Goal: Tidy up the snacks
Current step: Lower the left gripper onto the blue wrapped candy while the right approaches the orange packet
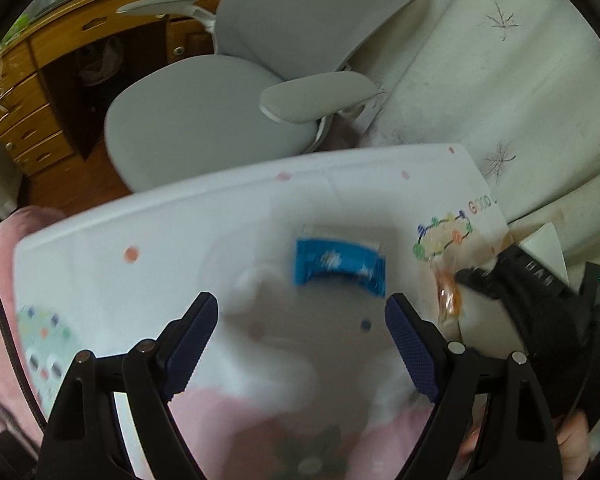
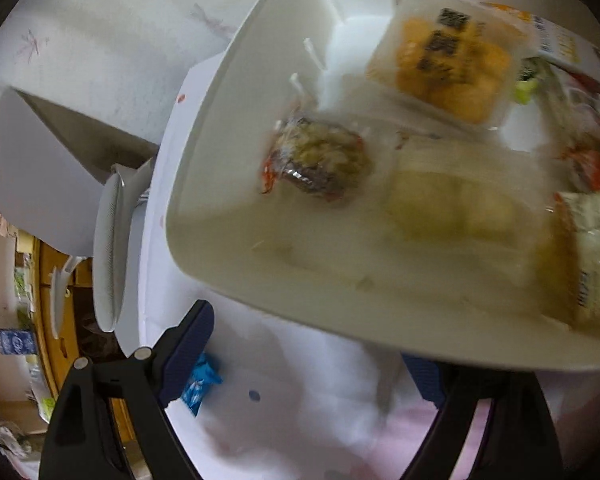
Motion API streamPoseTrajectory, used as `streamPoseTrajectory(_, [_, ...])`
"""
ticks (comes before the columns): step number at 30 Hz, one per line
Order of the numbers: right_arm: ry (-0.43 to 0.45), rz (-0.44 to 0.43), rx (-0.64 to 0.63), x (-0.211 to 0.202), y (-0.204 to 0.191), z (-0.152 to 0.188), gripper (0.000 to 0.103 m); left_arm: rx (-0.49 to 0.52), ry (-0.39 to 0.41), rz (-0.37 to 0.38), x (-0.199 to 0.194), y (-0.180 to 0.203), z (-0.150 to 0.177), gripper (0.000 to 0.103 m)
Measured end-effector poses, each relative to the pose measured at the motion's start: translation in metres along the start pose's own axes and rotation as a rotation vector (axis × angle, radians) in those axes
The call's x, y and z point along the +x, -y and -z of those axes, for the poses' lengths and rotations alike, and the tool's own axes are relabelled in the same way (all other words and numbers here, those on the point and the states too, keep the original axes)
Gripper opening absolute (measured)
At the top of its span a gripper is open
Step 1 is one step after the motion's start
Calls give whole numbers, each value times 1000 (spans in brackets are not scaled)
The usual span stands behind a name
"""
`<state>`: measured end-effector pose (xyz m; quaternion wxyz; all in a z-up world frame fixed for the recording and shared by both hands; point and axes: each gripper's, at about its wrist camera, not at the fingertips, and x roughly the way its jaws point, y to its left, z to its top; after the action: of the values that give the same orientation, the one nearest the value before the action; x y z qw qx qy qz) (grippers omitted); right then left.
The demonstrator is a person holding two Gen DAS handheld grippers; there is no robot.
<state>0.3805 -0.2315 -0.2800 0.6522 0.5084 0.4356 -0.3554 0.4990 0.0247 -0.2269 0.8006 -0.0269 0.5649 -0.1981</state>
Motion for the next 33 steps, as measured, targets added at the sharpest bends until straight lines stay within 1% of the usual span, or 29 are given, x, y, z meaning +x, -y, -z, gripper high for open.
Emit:
streamPoseTrajectory(5, [26,49,-35,12,-8,4,90,23,16,58,18,3,-12,85])
streamPoseTrajectory(9, [39,110,-70,17,-18,7,90,50,19,87,31,8,-15,85])
streamPoseTrajectory(13, [9,170,-101,26,-30,4,91,68,-6,98,47,14,-17,85])
streamPoseTrajectory(17, [-12,184,-109,31,-36,0,90,66,-8,107,58,17,-17,85])
streamPoseTrajectory(19, [-14,187,-102,33,-38,-4,87,66,-6,105,61,19,-17,85])
streamPoseTrajectory(22, [-18,196,-92,29,-34,-8,79,66,2,97,68,21,-17,85])
streamPoseTrajectory(25, [-17,180,-91,23,-30,-6,64,63,8,97,73,26,-17,85])
streamPoseTrajectory(26, [-15,162,-101,23,-31,-8,53,66,10,94,73,28,-17,85])
streamPoseTrajectory(27, [-19,157,-107,24,-32,-9,50,73,16,84,75,31,-17,85])
streamPoseTrajectory(30, [-32,156,-111,25,-34,-13,51,94,20,50,76,36,-18,83])
streamPoseTrajectory(33, [-26,158,-139,26,-39,-13,51,113,23,14,77,40,-17,77])
